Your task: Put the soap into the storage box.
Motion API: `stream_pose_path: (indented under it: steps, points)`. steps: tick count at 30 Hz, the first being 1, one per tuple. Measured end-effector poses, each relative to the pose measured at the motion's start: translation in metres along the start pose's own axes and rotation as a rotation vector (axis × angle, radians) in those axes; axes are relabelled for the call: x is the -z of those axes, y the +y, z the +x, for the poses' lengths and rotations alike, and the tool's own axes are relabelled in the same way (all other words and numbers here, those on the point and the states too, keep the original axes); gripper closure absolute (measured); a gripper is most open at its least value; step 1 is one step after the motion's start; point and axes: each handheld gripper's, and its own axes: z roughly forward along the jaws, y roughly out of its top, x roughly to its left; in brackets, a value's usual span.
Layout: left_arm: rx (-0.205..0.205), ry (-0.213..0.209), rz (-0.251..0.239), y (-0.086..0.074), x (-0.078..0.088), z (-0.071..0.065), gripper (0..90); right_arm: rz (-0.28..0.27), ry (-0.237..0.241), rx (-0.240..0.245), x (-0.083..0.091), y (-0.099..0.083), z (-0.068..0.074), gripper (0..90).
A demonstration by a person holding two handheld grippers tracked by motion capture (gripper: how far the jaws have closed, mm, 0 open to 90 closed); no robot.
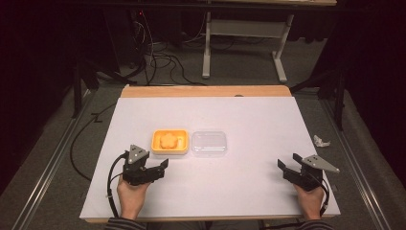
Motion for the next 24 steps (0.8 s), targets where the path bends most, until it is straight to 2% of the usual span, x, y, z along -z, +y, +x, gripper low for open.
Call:
stream_pose_path:
  steps: [4,8,14,24]
  points:
    - [0.007,-0.008,-0.003,-0.002,0.000,0.000,23.8,0.001,0.002,0.000,0.000,0.000,0.000,31.2]
    - [-0.004,-0.034,-0.018,-0.004,0.000,-0.002,23.4,0.005,0.003,0.008,-0.001,0.000,0.000,31.2]
    - [-0.017,-0.054,-0.011,-0.007,-0.003,-0.007,23.0,0.011,0.004,0.009,-0.001,0.001,0.000,31.3]
    - [-0.020,-0.065,0.001,-0.014,-0.011,-0.013,22.8,0.009,0.000,0.002,-0.001,0.000,0.000,31.5]
